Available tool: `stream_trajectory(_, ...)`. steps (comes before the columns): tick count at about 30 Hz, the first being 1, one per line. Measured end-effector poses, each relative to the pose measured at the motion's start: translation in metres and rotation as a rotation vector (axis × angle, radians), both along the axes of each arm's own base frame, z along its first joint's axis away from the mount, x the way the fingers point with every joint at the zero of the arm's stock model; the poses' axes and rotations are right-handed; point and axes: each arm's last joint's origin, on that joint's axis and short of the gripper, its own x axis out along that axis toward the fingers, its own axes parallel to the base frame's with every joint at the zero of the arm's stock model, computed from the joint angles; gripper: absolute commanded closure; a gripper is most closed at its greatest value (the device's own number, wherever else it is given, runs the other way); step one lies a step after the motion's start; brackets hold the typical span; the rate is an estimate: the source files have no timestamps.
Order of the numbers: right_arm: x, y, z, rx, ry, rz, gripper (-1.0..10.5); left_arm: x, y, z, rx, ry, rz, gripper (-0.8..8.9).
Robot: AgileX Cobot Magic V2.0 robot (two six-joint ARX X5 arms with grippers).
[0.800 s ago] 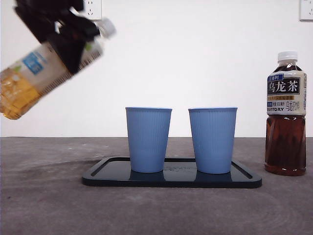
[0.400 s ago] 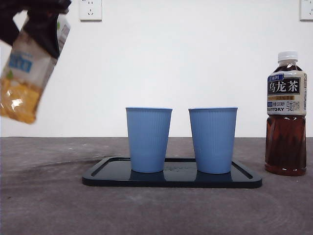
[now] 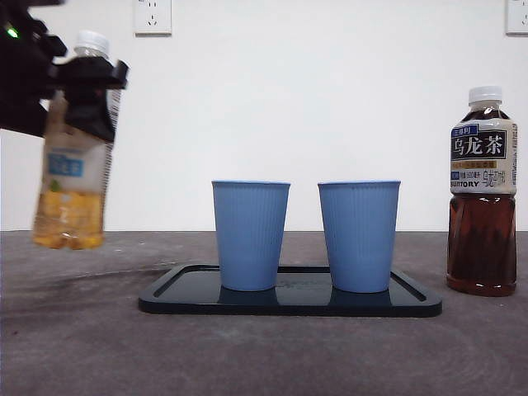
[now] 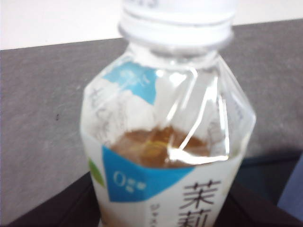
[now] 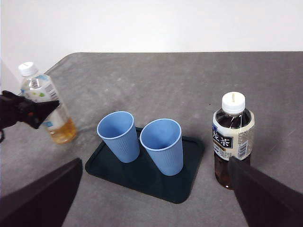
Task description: Pour the drink into the cup
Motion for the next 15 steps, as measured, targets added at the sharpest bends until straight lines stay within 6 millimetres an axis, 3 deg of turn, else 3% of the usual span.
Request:
stream_trajectory(8,0.000,0.000,0.000,0.000,0.000,0.000,4.5,0.023,-0.012,-0.025,-0.043,0.018,-0.001,5.67)
stream_trajectory(15,0.000,0.000,0.000,-0.001,0.005,-0.002,4.5,0.026,-0.013,-0.034,-0.044,0.052,0.007,5.67)
